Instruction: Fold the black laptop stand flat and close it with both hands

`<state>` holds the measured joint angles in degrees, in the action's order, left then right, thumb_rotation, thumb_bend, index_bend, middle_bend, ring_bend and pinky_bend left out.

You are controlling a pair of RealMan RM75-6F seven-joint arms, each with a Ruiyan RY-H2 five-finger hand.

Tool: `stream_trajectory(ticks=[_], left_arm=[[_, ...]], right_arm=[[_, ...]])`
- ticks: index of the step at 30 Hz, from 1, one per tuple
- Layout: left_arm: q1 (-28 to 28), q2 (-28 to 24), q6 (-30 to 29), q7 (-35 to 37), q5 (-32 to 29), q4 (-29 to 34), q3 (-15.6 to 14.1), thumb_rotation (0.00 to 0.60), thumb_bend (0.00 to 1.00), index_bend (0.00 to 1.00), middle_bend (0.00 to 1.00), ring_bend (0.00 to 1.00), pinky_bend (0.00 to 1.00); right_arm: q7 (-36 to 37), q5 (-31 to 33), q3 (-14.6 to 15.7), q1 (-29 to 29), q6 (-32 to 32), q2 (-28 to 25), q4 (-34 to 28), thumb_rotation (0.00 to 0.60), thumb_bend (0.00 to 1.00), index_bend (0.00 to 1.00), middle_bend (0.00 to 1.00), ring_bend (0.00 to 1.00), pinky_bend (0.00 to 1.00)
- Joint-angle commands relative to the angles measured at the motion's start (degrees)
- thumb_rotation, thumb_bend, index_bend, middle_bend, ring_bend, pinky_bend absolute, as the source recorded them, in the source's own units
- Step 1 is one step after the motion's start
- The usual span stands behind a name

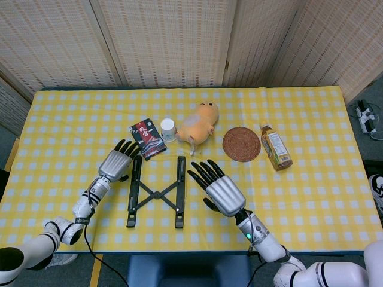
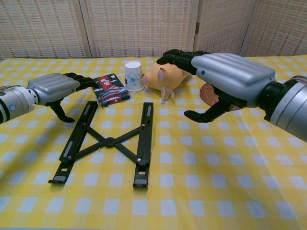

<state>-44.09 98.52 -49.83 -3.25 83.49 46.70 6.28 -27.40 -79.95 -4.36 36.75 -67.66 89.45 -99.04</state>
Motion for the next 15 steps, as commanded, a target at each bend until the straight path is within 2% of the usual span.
stream_trajectory(ticks=[1, 9, 12, 15], left_arm=[[-0.2, 1.0, 0.3, 2.0, -0.3, -0.7, -0.2, 0.600, 0.21, 0.11, 0.06, 0.00, 0.03], [-0.4, 2.5, -0.1, 3.6, -0.3, -0.7, -0.6, 0.600, 0.21, 0.11, 0.06, 0.00, 0.02], [-0.3, 2.5, -0.5, 4.2, -0.2, 0.4, -0.8, 0.600, 0.21, 0.11, 0.06, 0.00, 0.01], [-0.3, 2.4, -1.0, 4.2, -0.1, 1.6, -1.0, 0.600, 0.21, 0.11, 0.06, 0.00, 0.01]], right_arm=[[0.5, 0.1, -0.2, -0.1, 0.3, 0.1, 0.3, 0.600, 0.38, 0.00, 0.00, 0.00, 0.00], [-0.1, -0.5, 0.1, -0.4, 0.8, -0.1, 1.8, 0.600, 0.38, 0.00, 0.02, 0.01, 0.00], [-0.7, -1.8, 0.6, -0.5, 0.7, -0.3, 2.9, 0.600, 0.38, 0.00, 0.06, 0.05, 0.00], [-1.3, -2.8, 0.9, -0.5, 0.9, -0.3, 3.6, 0.600, 0.38, 0.02, 0.14, 0.14, 0.01]])
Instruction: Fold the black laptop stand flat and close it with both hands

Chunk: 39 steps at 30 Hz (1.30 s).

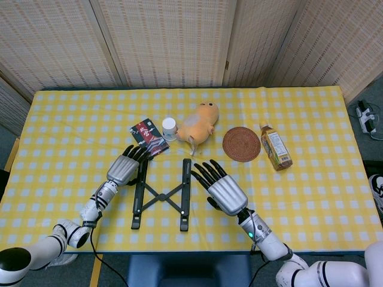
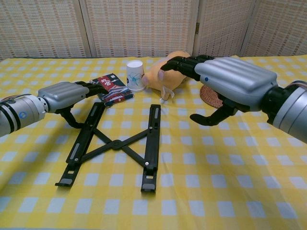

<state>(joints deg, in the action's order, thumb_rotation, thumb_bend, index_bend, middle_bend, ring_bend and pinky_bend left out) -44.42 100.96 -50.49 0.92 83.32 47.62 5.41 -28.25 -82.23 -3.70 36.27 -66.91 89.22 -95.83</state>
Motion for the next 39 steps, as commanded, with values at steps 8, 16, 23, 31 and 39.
stream_trajectory(ticks=[8, 16, 23, 31, 39], left_arm=[[0.0, -0.8, 0.0, -1.2, -1.2, 4.9, 0.2, 0.600, 0.21, 0.11, 0.06, 0.00, 0.01], [-0.3, -1.0, 0.5, -2.8, -2.0, 6.2, 0.3, 0.600, 0.21, 0.10, 0.05, 0.00, 0.01], [-0.3, -1.2, 0.8, -3.2, -2.8, 6.9, 0.4, 0.600, 0.21, 0.09, 0.05, 0.00, 0.01], [0.0, -1.5, 0.8, -2.8, -3.3, 7.1, 0.4, 0.600, 0.21, 0.09, 0.05, 0.00, 0.00], [0.3, -1.8, 0.7, -1.6, -3.4, 6.9, 0.1, 0.600, 0.21, 0.09, 0.05, 0.00, 0.00]], right_arm=[[-3.8, -3.0, 1.2, 0.5, 1.3, -0.3, 2.4, 0.600, 0.29, 0.30, 0.44, 0.42, 0.30], [-5.9, -6.2, 3.3, 0.5, 2.3, 1.3, 7.5, 0.600, 0.18, 0.42, 0.58, 0.56, 0.46], [-4.7, -9.5, 3.9, 0.7, 1.6, 5.3, 15.3, 0.600, 0.17, 0.46, 0.63, 0.63, 0.51], [-1.9, -11.0, 2.9, 1.6, 1.6, 12.4, 23.7, 0.600, 0.14, 0.47, 0.65, 0.66, 0.55], [-0.1, -12.2, 2.6, 2.8, 2.0, 17.1, 29.5, 0.600, 0.14, 0.47, 0.65, 0.66, 0.55]])
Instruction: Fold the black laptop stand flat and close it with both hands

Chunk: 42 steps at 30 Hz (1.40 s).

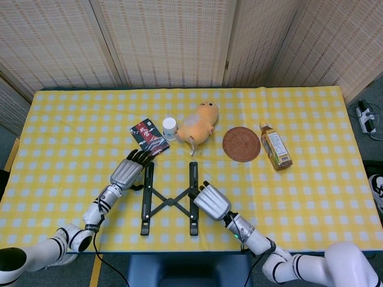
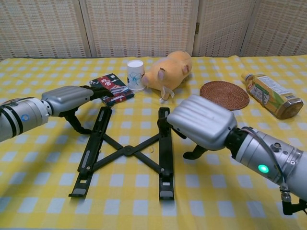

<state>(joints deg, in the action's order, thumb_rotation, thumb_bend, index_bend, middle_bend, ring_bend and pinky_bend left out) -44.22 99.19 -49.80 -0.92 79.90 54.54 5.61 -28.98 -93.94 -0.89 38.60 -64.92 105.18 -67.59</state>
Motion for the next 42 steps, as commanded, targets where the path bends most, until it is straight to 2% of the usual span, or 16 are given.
stream_trajectory(ticks=[1, 42], left_arm=[[0.1, -0.1, 0.0, 0.4, 0.0, -0.1, -0.1, 0.600, 0.21, 0.09, 0.05, 0.00, 0.00], [-0.1, 0.4, 0.5, 2.3, 0.1, 1.4, -0.5, 0.600, 0.21, 0.09, 0.05, 0.00, 0.00]], right_arm=[[0.7, -0.7, -0.3, 0.6, 0.0, 1.5, 1.7, 0.600, 0.14, 0.47, 0.65, 0.66, 0.55], [3.6, -3.2, -0.8, 2.6, -1.8, 9.7, 13.4, 0.600, 0.14, 0.47, 0.65, 0.65, 0.55]])
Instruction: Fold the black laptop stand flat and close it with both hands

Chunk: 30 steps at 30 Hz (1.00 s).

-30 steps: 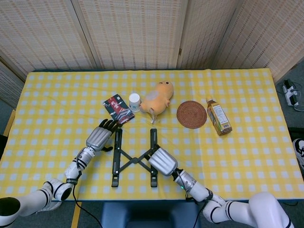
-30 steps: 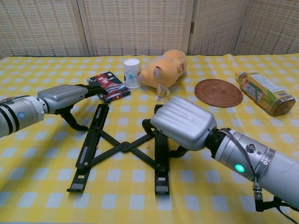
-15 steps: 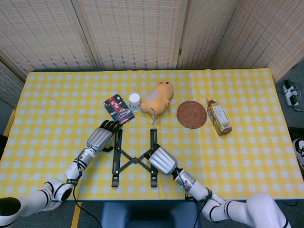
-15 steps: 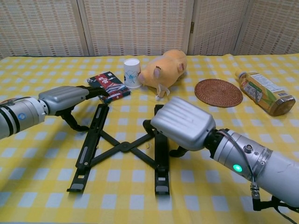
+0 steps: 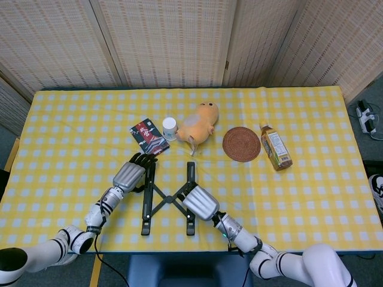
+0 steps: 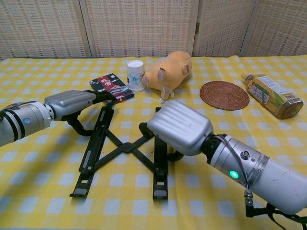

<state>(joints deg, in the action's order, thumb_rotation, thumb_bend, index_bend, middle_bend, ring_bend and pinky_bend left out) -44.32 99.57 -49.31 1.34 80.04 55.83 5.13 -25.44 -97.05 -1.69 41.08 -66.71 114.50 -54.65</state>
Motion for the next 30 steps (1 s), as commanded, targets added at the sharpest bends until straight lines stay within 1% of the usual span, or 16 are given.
stream_trajectory(ticks=[1, 15, 30], left_arm=[[-0.1, 0.1, 0.0, 0.1, 0.0, 0.2, 0.1, 0.600, 0.21, 0.10, 0.04, 0.00, 0.00], [-0.5, 0.4, 0.6, 0.6, -0.2, 2.4, 0.2, 0.600, 0.21, 0.10, 0.04, 0.00, 0.00], [-0.9, 1.1, 1.2, -1.1, -0.6, 5.1, 0.0, 0.600, 0.21, 0.10, 0.04, 0.00, 0.00]], right_arm=[[0.1, -0.2, 0.0, 0.2, -0.1, 0.6, 0.7, 0.600, 0.14, 0.47, 0.65, 0.65, 0.55], [1.3, -0.7, -0.4, 1.0, -1.3, 3.7, 3.4, 0.600, 0.14, 0.47, 0.65, 0.65, 0.55], [1.0, -0.9, -0.3, 1.4, -1.6, 4.9, 4.4, 0.600, 0.14, 0.47, 0.65, 0.65, 0.55]])
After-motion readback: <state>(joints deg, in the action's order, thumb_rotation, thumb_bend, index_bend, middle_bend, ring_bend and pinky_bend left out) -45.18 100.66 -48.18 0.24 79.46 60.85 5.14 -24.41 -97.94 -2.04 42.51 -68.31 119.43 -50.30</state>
